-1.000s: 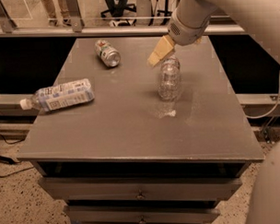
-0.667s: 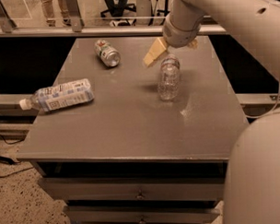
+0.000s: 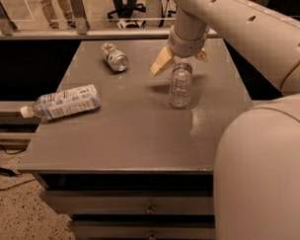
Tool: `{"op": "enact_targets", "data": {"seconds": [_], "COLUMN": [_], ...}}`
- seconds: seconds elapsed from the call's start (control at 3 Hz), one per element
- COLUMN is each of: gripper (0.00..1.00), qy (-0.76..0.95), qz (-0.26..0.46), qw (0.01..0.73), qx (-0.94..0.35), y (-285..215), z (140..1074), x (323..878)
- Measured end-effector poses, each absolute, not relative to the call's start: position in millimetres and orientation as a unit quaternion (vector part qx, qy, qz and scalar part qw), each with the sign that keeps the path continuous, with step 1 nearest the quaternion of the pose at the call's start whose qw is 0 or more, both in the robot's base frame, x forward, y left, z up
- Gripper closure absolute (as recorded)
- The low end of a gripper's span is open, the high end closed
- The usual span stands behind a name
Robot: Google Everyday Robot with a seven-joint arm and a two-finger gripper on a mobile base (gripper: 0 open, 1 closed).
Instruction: Place water bottle upright
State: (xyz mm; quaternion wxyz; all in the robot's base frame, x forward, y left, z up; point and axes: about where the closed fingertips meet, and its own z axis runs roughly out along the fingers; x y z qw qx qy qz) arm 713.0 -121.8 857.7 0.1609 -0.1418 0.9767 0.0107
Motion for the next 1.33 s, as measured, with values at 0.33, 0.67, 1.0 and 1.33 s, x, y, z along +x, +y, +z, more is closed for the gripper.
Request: {"op": "enact_targets", "data": {"seconds": [0.33,0.67,1.0,1.33], "gripper": [0.24,0.51,0.82,1.0], "qy": [0.98,0.98,0.976,0.954], "qz": [0.003,-0.024,-0.043,-0.029], "qw": [0.149,0.146,0.158,0.224], "qx": [-0.13,-0.132,-0.144,-0.198], "y": [-121.7,-123.9,-125.2,-125.5], "z": [849.7,851.1,861.3,903.3], "x": [715.5,718.7,720.5,713.9]}}
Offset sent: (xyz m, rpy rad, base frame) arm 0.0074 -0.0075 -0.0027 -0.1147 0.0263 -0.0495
